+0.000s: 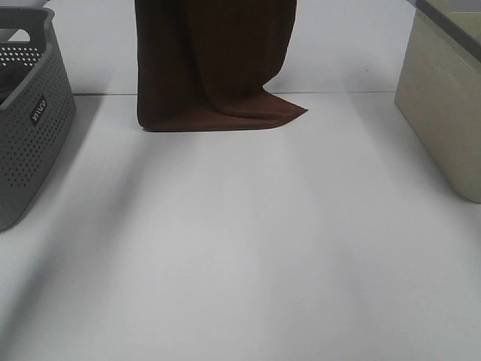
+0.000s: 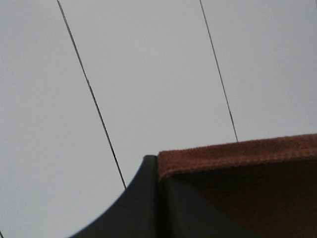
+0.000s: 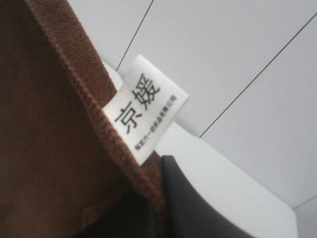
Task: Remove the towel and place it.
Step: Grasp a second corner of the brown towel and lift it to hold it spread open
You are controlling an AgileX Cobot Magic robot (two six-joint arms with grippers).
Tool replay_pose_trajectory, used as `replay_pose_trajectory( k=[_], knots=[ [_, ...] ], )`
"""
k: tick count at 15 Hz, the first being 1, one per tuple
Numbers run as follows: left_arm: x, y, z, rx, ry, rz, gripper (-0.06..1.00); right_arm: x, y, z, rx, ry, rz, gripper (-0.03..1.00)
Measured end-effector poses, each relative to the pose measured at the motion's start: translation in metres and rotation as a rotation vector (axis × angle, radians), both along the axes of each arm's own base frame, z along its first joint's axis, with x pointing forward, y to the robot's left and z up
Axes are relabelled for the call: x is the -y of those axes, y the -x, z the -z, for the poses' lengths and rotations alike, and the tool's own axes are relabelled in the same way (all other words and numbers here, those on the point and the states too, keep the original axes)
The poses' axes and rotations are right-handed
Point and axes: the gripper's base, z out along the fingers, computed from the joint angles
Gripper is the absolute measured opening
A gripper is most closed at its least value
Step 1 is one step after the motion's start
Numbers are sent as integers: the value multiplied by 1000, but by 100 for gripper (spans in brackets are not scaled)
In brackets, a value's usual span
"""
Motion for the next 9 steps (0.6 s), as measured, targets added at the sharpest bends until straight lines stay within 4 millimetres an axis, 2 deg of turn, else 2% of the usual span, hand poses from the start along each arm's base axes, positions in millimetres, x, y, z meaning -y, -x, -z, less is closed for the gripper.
replay_pose_trajectory(
  k=[3, 4, 6, 7, 9],
  knots=[
    [13, 18, 5, -334, -28, -27, 0, 7, 25, -20, -163, -48, 4, 1],
    [14, 22, 5, -386, -55, -19, 0, 8, 31, -26, -180, -57, 5, 1],
    [14, 44, 1, -611, -114, 37, 0, 13, 51, -42, -264, -90, 11, 1],
    [10, 68, -17, -717, -130, 62, 0, 17, 73, -59, -335, -111, -2, 1],
    [6, 87, -34, -770, -138, 69, 0, 20, 93, -72, -391, -124, -24, 1]
  ],
)
